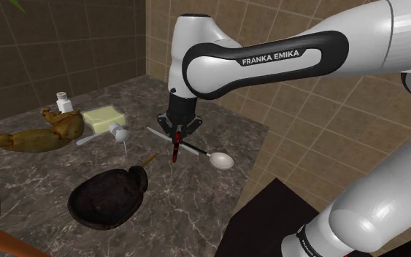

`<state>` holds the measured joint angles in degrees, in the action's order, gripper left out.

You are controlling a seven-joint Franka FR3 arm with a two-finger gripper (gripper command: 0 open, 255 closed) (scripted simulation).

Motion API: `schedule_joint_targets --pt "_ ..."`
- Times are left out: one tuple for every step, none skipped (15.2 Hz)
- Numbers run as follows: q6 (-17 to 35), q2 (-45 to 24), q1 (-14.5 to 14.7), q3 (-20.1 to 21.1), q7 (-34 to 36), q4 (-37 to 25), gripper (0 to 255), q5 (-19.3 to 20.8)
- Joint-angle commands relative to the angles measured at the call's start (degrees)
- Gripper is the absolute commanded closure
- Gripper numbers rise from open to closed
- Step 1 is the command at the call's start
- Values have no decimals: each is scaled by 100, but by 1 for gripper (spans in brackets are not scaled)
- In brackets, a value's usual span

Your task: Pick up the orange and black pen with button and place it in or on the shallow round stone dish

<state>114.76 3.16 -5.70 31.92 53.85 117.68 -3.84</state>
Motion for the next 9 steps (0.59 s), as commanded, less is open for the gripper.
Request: schedule_joint_targets --pt "-160 40 -10 -15 -25 -123 255 -17" --pt "-237 60 -12 -19 -30 -181 255 -26" --pt "-313 80 -14 -24 -35 -240 255 -35" --pt "-389 97 -16 -28 -40 -301 255 -42" --pt "-465 114 -18 -32 -44 -363 255 -49" --pt "-541 129 -20 -36 -47 -426 255 -55" --pt "-617 142 -22 -40 -49 -490 255 -60" --pt "-694 155 -24 -44 -51 -556 255 -65" --pt "-770 165 -26 -48 -53 -623 255 -68"
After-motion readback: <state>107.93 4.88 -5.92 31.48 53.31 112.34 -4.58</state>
